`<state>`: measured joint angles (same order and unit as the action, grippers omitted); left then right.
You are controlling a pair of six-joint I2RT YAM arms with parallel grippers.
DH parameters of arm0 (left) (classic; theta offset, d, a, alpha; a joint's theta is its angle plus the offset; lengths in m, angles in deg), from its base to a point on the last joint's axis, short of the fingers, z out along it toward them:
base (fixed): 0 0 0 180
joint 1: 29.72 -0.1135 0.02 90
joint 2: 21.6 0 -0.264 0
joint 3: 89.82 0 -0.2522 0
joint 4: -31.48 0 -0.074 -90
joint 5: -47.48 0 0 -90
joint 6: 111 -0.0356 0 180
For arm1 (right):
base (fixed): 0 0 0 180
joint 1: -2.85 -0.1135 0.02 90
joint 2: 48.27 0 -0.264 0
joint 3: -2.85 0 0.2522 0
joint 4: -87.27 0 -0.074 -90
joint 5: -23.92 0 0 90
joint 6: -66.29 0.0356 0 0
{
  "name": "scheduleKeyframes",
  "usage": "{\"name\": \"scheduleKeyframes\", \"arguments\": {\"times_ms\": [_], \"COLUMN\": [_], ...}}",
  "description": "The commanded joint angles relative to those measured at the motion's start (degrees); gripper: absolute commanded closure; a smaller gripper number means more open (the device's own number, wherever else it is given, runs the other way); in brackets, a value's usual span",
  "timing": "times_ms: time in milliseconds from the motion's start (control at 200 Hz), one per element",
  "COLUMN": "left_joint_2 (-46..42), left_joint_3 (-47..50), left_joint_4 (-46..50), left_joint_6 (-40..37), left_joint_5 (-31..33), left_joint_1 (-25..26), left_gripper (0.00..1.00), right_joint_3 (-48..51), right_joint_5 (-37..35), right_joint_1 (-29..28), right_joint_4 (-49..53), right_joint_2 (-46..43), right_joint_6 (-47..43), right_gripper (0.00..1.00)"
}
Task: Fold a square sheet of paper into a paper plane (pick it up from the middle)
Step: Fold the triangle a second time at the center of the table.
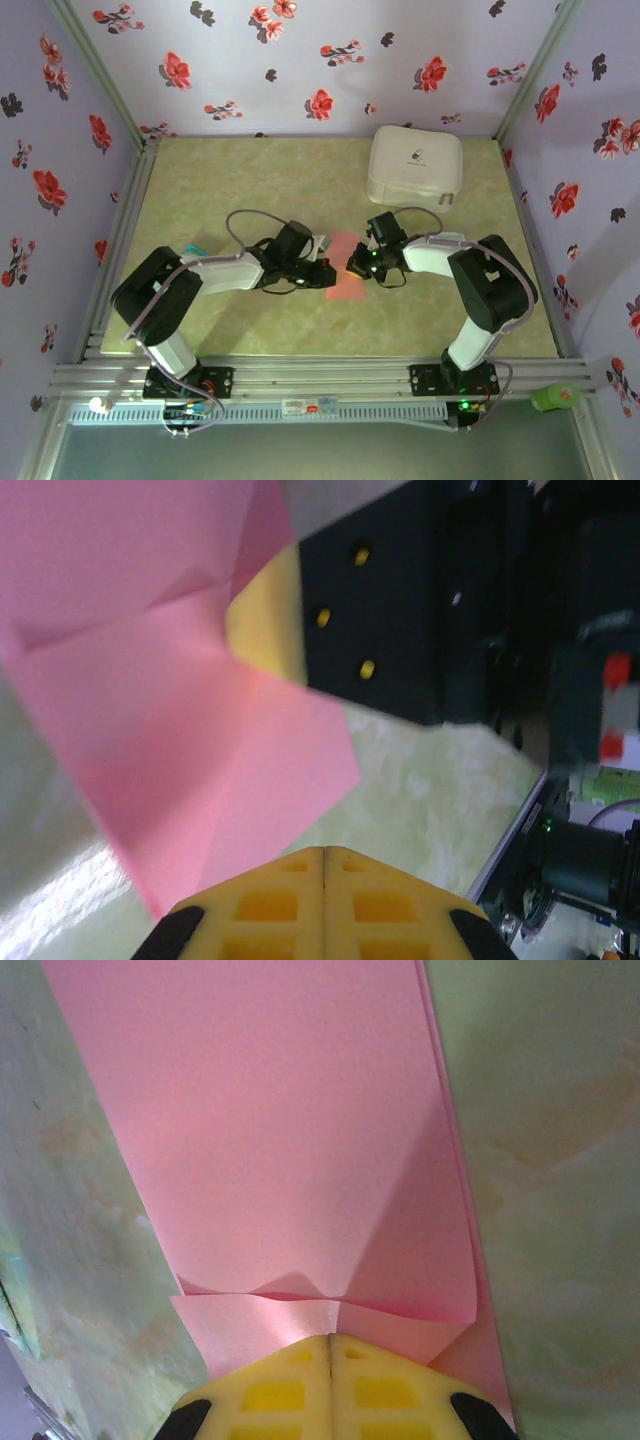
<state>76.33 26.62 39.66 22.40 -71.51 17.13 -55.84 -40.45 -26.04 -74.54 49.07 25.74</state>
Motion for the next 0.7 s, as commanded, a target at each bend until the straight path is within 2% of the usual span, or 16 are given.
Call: {"name": "scheduleKeyframes", "arguments": {"times_ms": [0, 305, 695], "left_joint_2": [4.02, 10.0, 9.82], "left_joint_3": [-3.34, -2.78, 1.29], "left_joint_4": [-0.24, -0.3, 3.56], "left_joint_6": [0.58, 0.4, -1.95], "left_joint_5": [-0.81, -0.51, 2.43], "left_joint_1": [-0.43, -0.34, 0.45], "left_gripper": [1.0, 1.0, 1.0], "right_joint_3": [1.28, 0.94, -0.93], "right_joint_5": [-4.87, -4.36, -1.95], "right_joint_1": [0.23, 0.23, 0.23], "right_joint_4": [5.41, 5.33, 2.34], "right_joint_2": [0.58, 0.39, -3.52], "right_joint_6": [-0.5, -0.57, -0.88], "right_gripper": [1.0, 1.0, 0.96]}}
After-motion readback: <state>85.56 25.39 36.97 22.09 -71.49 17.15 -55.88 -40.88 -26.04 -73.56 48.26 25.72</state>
